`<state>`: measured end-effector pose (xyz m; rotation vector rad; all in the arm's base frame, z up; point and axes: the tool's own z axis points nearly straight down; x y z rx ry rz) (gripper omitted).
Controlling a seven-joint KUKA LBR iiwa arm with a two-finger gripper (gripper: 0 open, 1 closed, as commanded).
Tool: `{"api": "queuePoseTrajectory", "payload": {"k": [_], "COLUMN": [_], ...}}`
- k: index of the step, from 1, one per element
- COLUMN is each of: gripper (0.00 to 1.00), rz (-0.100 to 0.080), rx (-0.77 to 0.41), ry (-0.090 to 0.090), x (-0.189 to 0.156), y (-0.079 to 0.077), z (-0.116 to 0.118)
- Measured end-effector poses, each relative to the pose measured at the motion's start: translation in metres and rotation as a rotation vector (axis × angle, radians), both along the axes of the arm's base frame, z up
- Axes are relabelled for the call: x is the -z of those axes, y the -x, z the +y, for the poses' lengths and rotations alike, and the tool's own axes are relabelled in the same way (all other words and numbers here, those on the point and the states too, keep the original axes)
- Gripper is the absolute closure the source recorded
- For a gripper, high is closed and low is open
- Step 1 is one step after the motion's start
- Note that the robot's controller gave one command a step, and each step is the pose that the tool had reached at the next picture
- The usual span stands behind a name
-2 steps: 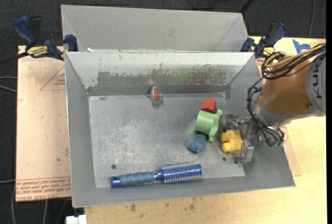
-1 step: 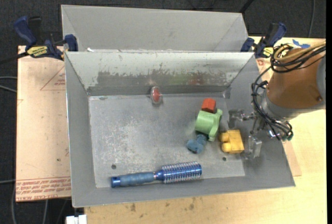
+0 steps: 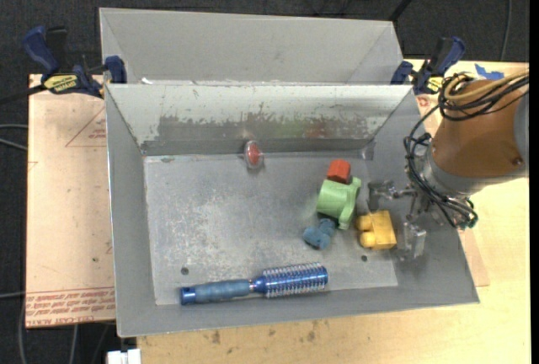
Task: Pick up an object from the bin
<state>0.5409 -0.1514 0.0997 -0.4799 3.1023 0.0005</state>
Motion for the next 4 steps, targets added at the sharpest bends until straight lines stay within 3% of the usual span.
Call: {"api": "queuePoseTrajectory", "payload": {"k": [1,2,3,4], "gripper": [0.0,0.0,1.0,1.0], "rz": [-0.007,-0.009,-0.009,-0.004], "rx": [0.102,0.101,0.101,0.1], "ry": [-0.001,-0.003,-0.002,0.001], "x": [0.028,0.028,0.028,-0.018], "y": [-0.01,-0.01,-0.011,-0.012], "z": [0.0,0.0,0.0,0.001]}}
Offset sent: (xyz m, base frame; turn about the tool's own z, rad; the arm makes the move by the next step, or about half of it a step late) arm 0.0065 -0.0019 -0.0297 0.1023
